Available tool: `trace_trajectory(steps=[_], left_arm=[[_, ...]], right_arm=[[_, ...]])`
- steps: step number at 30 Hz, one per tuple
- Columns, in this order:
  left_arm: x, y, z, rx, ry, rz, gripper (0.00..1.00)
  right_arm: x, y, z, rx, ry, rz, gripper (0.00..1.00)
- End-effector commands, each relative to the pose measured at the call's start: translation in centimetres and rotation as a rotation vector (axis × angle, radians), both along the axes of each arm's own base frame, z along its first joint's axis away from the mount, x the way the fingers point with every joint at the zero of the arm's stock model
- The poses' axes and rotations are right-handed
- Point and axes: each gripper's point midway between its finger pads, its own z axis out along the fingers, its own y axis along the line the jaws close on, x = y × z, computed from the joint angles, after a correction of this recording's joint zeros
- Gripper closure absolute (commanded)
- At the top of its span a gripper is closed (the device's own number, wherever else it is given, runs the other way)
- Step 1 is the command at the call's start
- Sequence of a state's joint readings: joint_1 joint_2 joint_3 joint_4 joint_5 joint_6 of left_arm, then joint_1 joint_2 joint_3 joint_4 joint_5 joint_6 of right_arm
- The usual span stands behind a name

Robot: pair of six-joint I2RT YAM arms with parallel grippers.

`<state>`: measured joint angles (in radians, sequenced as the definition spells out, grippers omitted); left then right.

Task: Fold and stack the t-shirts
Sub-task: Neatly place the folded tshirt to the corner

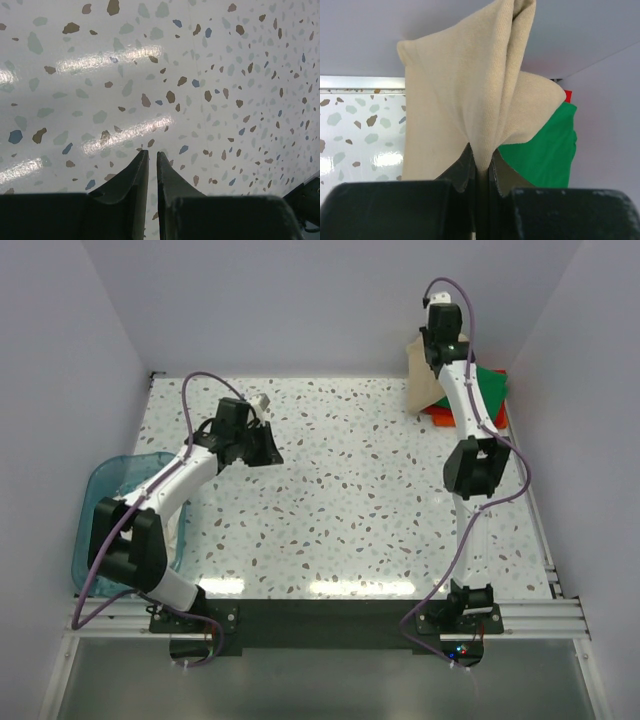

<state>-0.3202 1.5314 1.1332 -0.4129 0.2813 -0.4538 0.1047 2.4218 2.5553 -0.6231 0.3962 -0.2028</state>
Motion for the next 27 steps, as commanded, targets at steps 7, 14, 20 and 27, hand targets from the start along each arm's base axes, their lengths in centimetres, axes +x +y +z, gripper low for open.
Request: trace_trajectory(steps=[7,14,20,27], left_arm=[[0.3,0.1,-0.8,-0.014,-0.007,-0.038,0.83],[0.2,0.3,-1.6,-0.07,0.021,-0.054,0.84],[0.0,0.6,-2.2,-0.059,0.032,-0.043,0.84],[0.1,0.7,-2.4,-0.057,0.034,-0.038,0.84]], right_arm=[[1.8,-1.9,8.3,0.064,-0.276,-0.027,1.0],[1.6,-5.4,7.9,0.079,-0.287,-0.104,1.0],[2.0,-8.8,5.4,0.109,-0.275,-0.171,1.0],[2.0,-12.5,0.4,0.175,-0.22,-0.26,1.0]])
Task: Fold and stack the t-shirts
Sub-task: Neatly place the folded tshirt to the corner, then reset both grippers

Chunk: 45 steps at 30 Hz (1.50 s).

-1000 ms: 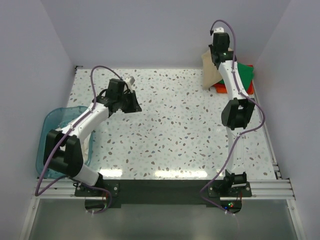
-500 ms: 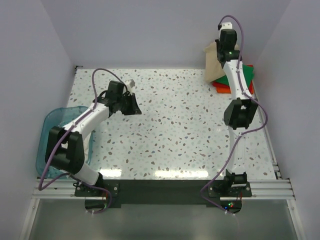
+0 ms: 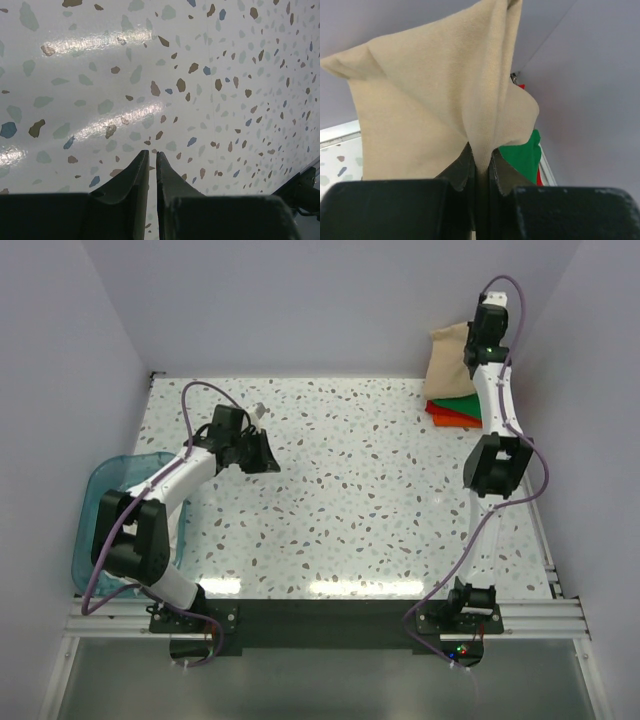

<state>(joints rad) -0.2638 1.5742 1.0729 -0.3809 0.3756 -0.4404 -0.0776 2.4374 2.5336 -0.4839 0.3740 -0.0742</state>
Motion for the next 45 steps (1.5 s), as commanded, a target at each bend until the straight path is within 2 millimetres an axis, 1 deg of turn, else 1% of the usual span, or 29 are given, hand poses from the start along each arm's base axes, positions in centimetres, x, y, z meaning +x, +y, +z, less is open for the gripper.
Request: trace_trajectory(steps=[1,2,4,5,7,8,9,11,12,13,15,16,17,18,19,20,21,26,27,28,29,30,31,32,33,35,36,39,45], left_arm=[[0.8,-0.3,0.5,-0.017,-0.044,-0.021,0.84],[0.8,-0.3,0.5,-0.018,-0.044,-0.02,0.84],[0.8,-0.3,0.5,-0.02,-0.045,-0.019,0.84],[0.9,-0.4,0.6,-0.022,-0.047,-0.018,0.84],[0.8,-0.4,0.8,-0.024,-0.05,-0.017,0.84],[0.8,-0.4,1.0,-0.028,-0.054,-0.016,0.83],[0.9,-0.4,1.1,-0.027,-0.058,-0.015,0.83],[0.8,-0.3,1.5,-0.029,-0.068,-0.014,0.83],[0.9,-0.3,1.8,-0.029,-0.076,-0.012,0.83],[1.0,-0.3,2.3,-0.03,-0.09,-0.01,0.82],[1.0,-0.2,2.7,-0.028,-0.1,-0.004,0.81],[1.0,-0.1,3.4,-0.028,-0.116,-0.001,0.81],[1.0,0.0,3.6,-0.029,-0.123,0.002,0.8],[1.0,0.2,4.2,-0.026,-0.139,0.012,0.79],[1.0,0.2,4.4,-0.024,-0.145,0.016,0.79],[0.9,0.4,4.8,-0.024,-0.154,0.022,0.78],[0.9,0.5,5.3,-0.022,-0.168,0.03,0.78],[-0.1,1.4,6.3,-0.013,-0.207,0.069,0.76],[-0.4,1.6,7.0,-0.015,-0.229,0.076,0.76],[-0.8,1.7,6.6,-0.011,-0.224,0.078,0.76],[-1.0,1.8,6.8,-0.012,-0.232,0.079,0.76],[-1.2,2.0,7.0,-0.011,-0.24,0.084,0.76],[-1.6,2.2,7.2,-0.011,-0.255,0.093,0.75],[-1.8,2.4,7.2,-0.01,-0.261,0.098,0.75],[-2.3,2.5,7.4,-0.012,-0.272,0.1,0.75],[-2.6,2.6,7.4,-0.02,-0.285,0.106,0.75],[-3.1,2.8,7.4,-0.02,-0.293,0.111,0.74],[-3.6,3.1,7.3,-0.02,-0.305,0.118,0.74],[-4.5,3.7,6.6,-0.005,-0.319,0.13,0.74]], right_arm=[[0.7,-2.0,-1.0,0.055,-0.059,-0.051,0.92],[0.8,-1.9,-1.7,0.086,-0.06,-0.06,0.63],[0.8,-1.7,-2.2,0.107,-0.056,-0.068,0.39],[0.6,-1.7,-2.2,0.121,-0.053,-0.076,0.19],[0.3,-1.1,-2.0,0.169,-0.062,-0.077,0.03],[0.1,-0.8,-1.7,0.189,-0.07,-0.069,0.01],[-0.3,-0.3,0.2,0.225,-0.109,-0.068,0.01],[-0.8,1.0,0.3,0.293,-0.113,-0.042,0.01],[-1.4,1.9,2.1,0.309,-0.139,-0.027,0.01],[-1.9,2.8,1.2,0.326,-0.111,-0.02,0.01],[-3.1,5.1,3.4,0.367,-0.139,0.017,0.01],[-4.0,6.0,2.0,0.38,-0.1,0.024,0.01],[-4.6,6.8,2.2,0.4,-0.106,0.029,0.01],[-5.9,8.1,4.4,0.41,-0.137,0.055,0.01],[-7.1,8.9,2.4,0.427,-0.088,0.054,0.01],[-7.8,9.5,2.4,0.452,-0.092,0.061,0.01],[-8.7,12.1,2.8,0.467,-0.087,0.108,0.02],[-16.3,17.1,2.2,0.511,-0.052,0.192,0.01],[-17.5,18.7,1.8,0.521,-0.035,0.231,0.01],[-19.3,19.7,-0.3,0.533,0.014,0.258,0.01],[-20.9,20.4,1.1,0.543,-0.015,0.286,0.01],[-22.3,21.8,1.0,0.549,-0.004,0.33,0.01],[-24.0,22.5,-0.9,0.558,0.045,0.354,0.01],[-25.7,23.1,0.4,0.581,0.017,0.386,0.01],[-27.4,23.8,-1.6,0.594,0.063,0.408,0.01],[-29.9,24.3,-0.7,0.636,0.038,0.459,0.02],[-31.1,24.1,-2.4,0.637,0.067,0.451,0.02],[-33.7,23.2,-3.0,0.626,0.079,0.45,0.01],[-36.8,23.0,-5.5,0.631,0.164,0.467,0.01]])
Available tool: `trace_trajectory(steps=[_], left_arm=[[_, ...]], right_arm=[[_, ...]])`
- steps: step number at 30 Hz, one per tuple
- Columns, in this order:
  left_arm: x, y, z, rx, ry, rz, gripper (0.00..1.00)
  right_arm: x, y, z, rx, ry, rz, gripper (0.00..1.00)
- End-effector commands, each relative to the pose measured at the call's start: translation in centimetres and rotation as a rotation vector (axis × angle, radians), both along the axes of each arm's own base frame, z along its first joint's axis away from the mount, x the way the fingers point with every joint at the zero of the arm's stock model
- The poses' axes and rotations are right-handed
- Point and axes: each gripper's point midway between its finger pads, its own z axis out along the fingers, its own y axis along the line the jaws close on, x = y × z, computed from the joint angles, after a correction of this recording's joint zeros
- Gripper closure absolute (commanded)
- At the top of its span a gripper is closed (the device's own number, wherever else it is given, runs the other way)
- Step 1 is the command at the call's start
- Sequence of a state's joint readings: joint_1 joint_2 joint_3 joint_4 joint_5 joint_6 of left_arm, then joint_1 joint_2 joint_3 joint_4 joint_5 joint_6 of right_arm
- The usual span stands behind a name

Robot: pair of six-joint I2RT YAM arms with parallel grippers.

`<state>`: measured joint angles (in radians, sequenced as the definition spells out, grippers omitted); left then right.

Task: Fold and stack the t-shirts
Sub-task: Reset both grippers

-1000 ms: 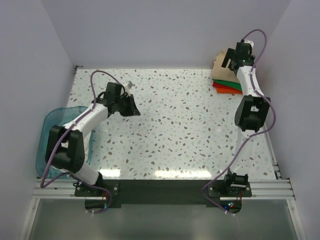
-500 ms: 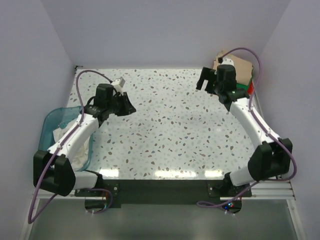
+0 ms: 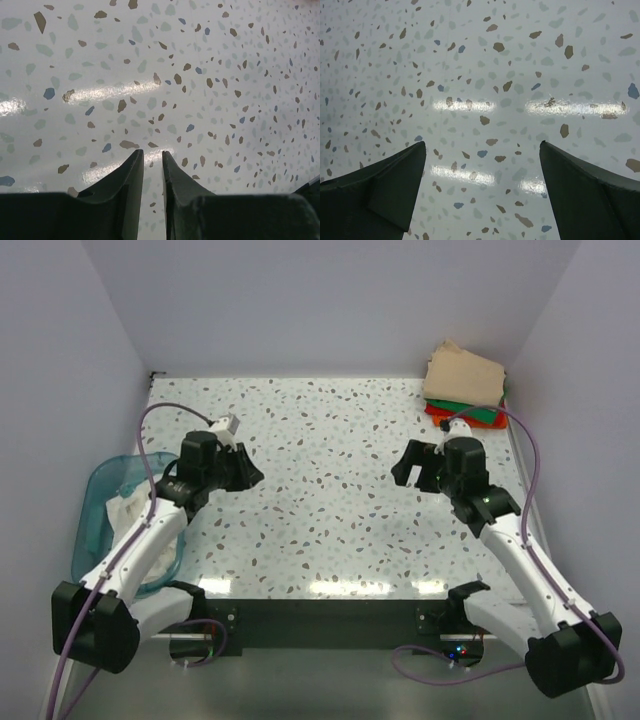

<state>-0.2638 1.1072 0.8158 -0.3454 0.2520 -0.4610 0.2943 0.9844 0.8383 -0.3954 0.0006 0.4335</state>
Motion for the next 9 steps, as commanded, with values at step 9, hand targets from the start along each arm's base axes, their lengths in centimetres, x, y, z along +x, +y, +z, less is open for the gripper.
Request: trace_trajectory(steps=[9], left_arm=[[0.32,0.52,1.16,-0.01,-0.083,0.032,0.74]], right_arm=[[-1.51,-0.26,-0.75,-0.022,0.032,0.029,0.01]])
